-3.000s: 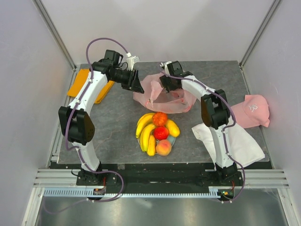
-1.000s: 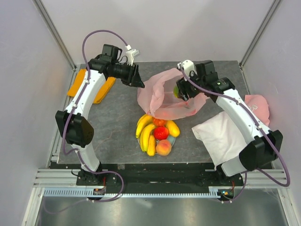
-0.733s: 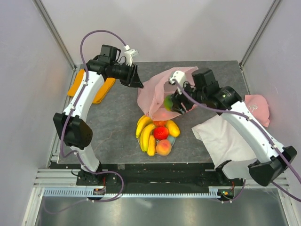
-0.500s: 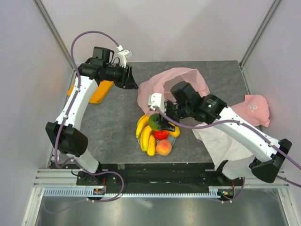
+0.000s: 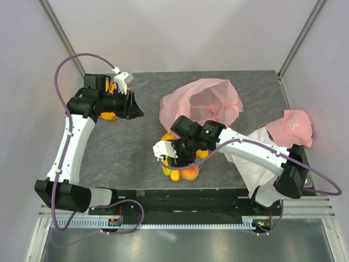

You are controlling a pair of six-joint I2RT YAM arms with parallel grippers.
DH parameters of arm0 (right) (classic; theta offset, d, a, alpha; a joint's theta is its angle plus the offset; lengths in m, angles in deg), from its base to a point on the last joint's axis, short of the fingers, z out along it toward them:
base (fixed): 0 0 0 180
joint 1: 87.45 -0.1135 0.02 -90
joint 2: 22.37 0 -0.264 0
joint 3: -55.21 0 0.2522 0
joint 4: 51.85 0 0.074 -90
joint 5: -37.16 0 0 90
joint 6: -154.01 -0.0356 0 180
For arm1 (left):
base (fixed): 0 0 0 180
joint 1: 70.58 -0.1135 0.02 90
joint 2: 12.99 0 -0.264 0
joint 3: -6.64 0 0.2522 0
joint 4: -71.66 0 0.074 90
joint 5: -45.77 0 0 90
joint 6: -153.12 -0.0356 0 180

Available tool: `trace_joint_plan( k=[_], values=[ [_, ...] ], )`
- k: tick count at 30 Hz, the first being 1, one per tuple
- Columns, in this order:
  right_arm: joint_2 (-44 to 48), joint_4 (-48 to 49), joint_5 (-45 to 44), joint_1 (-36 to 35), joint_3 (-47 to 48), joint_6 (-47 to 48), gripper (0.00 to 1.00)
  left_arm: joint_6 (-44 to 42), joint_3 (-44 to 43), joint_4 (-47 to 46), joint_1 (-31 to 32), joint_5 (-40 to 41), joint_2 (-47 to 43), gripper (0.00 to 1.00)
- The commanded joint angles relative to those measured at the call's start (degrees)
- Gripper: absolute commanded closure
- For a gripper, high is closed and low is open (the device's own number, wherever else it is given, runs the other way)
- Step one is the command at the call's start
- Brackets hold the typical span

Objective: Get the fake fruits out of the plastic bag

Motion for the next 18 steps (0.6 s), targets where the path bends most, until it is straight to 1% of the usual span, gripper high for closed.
trace_joint_plan(
  k=[1,9,14,15,18],
  values=[
    [0.3,4.3,-2.4,-0.3,-3.7,3.7,0.72,-0.3,2.3,-0.6,-1.0,1.0,-4.0,0.55],
    [-1.2,7.9,-4.8,-0.3,-6.0,3.8,0.72,0.1,3.2,-0.5,-2.5,0.0,-4.5,0.55],
    [-2.4,9.5,-7.0,-0.2,-7.3,4.7,0.68,0.5,3.1,-0.5,-3.1,-0.7,-4.2,0.55],
    [-2.5,9.9,-7.2,-0.2,-7.8,4.8,0.65,0.4,3.1,-0.5,-3.2,-0.7,-4.1,0.55],
    [-2.5,10.5,-7.7,-0.2,-8.3,4.7,0.61,0.2,3.2,-0.5,-3.2,-1.1,-3.9,0.55]
  ],
)
